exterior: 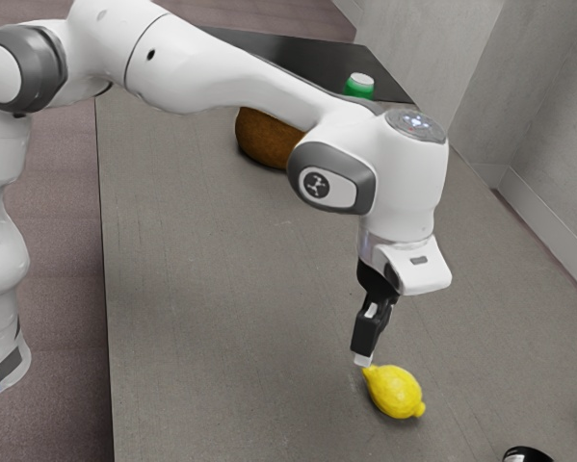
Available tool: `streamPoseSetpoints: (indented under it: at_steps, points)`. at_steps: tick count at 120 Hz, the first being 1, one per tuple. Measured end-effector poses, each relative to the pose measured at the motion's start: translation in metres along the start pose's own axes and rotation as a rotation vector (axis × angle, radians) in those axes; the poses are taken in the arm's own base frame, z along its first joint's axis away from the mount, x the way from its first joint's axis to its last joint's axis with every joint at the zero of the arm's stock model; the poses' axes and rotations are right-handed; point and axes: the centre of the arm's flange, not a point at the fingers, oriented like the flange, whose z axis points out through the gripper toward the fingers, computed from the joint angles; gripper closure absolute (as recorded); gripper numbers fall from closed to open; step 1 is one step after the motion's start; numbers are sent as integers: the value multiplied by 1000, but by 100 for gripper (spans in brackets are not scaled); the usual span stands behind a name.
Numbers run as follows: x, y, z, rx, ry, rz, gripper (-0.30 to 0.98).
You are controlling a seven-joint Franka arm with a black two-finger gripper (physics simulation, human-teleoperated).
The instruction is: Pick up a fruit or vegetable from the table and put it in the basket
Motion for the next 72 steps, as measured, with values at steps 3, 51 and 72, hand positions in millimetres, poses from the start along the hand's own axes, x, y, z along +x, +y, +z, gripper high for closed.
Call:
streamPoseSetpoints:
  at_steps: [3, 51, 72]
  points:
    - [0, -1, 1, -2, -1, -6, 0]
    - [-5, 34, 1, 5, -77, -32, 0]
    - [-6, 29, 9, 10, -113, -68, 0]
